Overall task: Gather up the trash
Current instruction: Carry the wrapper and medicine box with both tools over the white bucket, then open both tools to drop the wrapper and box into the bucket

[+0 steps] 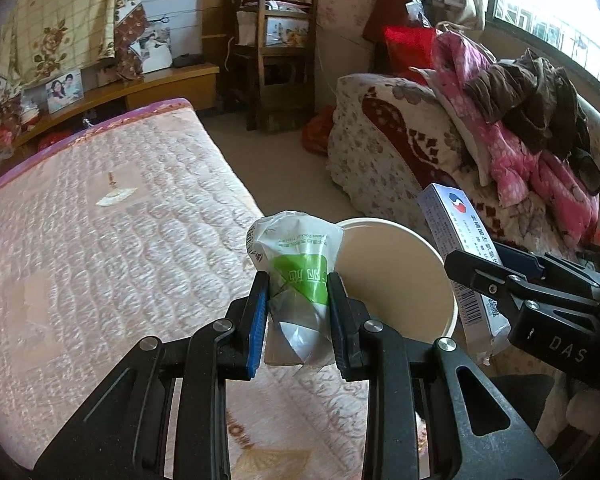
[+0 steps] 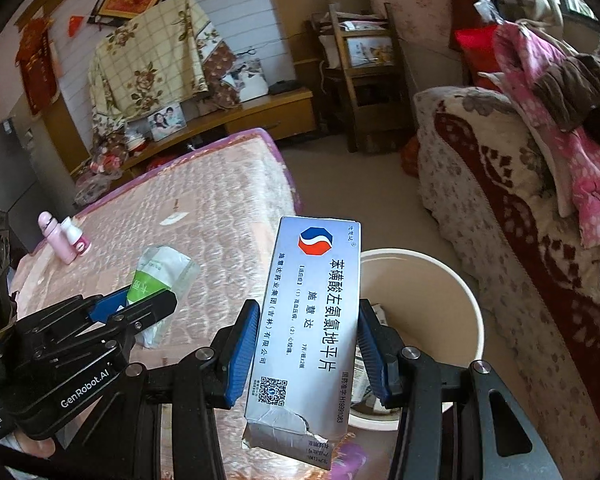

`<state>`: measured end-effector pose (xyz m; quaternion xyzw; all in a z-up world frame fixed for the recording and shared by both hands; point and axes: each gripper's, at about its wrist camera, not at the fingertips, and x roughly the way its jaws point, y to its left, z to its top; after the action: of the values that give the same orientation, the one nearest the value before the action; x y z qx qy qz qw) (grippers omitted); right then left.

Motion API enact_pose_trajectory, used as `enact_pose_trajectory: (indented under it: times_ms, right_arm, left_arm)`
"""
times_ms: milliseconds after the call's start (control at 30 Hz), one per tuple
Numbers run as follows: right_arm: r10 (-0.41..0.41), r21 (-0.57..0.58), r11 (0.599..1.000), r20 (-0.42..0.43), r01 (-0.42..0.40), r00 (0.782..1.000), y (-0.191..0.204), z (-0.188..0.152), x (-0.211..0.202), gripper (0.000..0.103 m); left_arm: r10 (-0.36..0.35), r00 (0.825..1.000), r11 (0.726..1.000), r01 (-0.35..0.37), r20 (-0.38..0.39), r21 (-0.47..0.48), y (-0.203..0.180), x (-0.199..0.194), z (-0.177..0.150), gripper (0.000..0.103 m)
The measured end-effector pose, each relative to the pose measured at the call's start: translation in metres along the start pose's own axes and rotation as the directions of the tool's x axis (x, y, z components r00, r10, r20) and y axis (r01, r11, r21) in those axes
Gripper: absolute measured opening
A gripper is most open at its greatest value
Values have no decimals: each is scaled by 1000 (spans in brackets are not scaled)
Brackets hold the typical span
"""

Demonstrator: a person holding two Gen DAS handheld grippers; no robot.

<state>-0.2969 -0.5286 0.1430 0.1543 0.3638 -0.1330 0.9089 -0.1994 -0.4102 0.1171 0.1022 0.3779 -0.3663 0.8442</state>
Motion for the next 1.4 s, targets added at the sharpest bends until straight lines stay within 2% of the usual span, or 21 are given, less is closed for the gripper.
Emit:
enact_pose_trajectory:
  times_ms: [367, 1033, 1100, 1167, 1400]
  right_arm:
    - [-30, 51, 998, -16, 30, 999, -31, -5, 6, 47]
    - [-60, 125, 990, -78, 69, 995, -73, -13, 37, 47]
    - [-65, 130, 989, -83, 76, 994, -76, -13, 40, 46]
    - [-72, 138, 987, -90, 84, 993, -79, -12, 43, 47]
    - [-90, 156, 982, -104, 106, 990, -86, -15, 46, 50]
  left_arm:
    - [-29, 999, 999, 30, -30, 30, -22, 23, 3, 25]
    - [-113, 987, 993, 115, -110, 7, -37, 69, 4, 27]
    - [-124, 985, 992, 125, -116, -1, -36, 71, 3, 30]
    - [-138, 983, 990, 138, -120, -12, -35, 74, 3, 40]
    - [-159, 980, 987, 156, -117, -37, -30, 73, 3, 55]
